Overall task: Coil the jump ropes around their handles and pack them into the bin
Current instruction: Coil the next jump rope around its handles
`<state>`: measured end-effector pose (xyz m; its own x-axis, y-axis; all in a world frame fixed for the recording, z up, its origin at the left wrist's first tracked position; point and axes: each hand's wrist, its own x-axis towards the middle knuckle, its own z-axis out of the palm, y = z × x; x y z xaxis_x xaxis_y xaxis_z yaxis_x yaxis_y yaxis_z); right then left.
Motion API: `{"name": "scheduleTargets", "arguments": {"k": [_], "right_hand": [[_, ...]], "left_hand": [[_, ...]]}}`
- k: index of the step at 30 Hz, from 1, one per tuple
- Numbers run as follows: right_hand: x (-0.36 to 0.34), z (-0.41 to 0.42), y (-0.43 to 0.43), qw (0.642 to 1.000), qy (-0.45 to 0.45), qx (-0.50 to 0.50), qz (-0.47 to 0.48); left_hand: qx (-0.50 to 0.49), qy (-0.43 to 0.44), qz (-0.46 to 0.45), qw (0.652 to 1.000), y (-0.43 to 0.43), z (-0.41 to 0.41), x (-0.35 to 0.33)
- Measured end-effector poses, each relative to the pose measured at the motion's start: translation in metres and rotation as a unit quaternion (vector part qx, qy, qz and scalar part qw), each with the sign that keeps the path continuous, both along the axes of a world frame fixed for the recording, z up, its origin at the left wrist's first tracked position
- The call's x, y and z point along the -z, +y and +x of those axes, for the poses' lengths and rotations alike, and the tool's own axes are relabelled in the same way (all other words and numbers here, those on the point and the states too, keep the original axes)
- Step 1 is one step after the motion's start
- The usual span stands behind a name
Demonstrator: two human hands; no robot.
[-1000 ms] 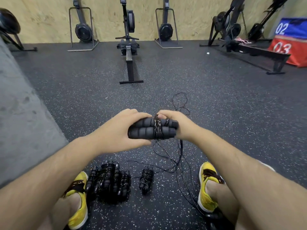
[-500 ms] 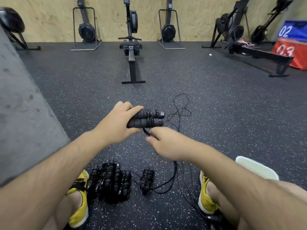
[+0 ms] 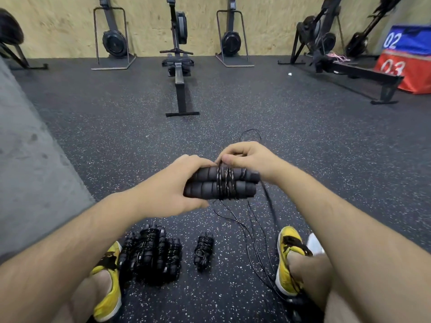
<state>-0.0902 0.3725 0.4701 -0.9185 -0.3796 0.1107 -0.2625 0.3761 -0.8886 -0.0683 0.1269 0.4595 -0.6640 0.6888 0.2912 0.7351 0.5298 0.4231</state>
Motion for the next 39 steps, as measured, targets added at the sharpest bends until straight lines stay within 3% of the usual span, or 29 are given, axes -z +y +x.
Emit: {"name": "scheduleTargets", "arguments": {"k": [2,5,9,14,18,20,23,27,29,32,34,37,39], "right_hand": [[0.014,0.007,-0.01,0.999,-0.038,0.014,-0.02],[0.049,0.018,-0.037,0.995,-0.095,0.026,0.012],[0.058,0.034,-0.07,0.989,-0.09,0.033,0.115],[0.026,0.057,-0.074,0.956,0.041,0.017,0.289],[-0.003,0.052,-0.057,0.879,0.23,0.056,0.414],[-0.01,0.039,-0.051,0.869,0.274,0.058,0.408],[-0.012,0.021,-0.04,0.892,0.27,0.044,0.359],[0.004,0.0,-0.023,0.976,0.118,0.04,0.176],[0.015,-0.002,-0.019,0.996,0.032,0.022,0.084],[0.03,0.01,-0.029,0.991,-0.023,-0.003,0.131],[0.04,0.024,-0.049,0.983,0.006,0.011,0.181],[0.054,0.046,-0.076,0.987,-0.048,0.029,0.148],[0.054,0.056,-0.085,0.983,-0.054,0.024,0.174]], "left_hand": [[-0.023,-0.018,0.056,0.998,-0.001,0.004,-0.006],[-0.082,0.033,0.097,0.991,-0.004,-0.004,-0.009],[-0.153,0.132,0.006,0.979,-0.017,-0.034,0.0],[-0.166,0.141,-0.085,0.972,-0.026,-0.053,0.014],[-0.128,0.123,-0.138,0.974,-0.021,-0.045,0.023],[-0.087,0.101,-0.15,0.98,-0.017,-0.037,0.024],[-0.035,0.02,-0.113,0.993,-0.012,-0.022,0.019],[-0.043,-0.086,-0.031,0.995,-0.012,-0.003,0.008],[-0.042,-0.131,0.027,0.99,-0.013,0.004,0.0],[-0.06,-0.157,0.09,0.982,-0.011,0.008,-0.009],[-0.08,-0.163,0.115,0.977,-0.01,0.005,-0.007],[-0.133,-0.086,0.07,0.985,-0.012,-0.008,0.004],[-0.164,-0.021,0.022,0.986,-0.014,-0.019,0.01]]}}
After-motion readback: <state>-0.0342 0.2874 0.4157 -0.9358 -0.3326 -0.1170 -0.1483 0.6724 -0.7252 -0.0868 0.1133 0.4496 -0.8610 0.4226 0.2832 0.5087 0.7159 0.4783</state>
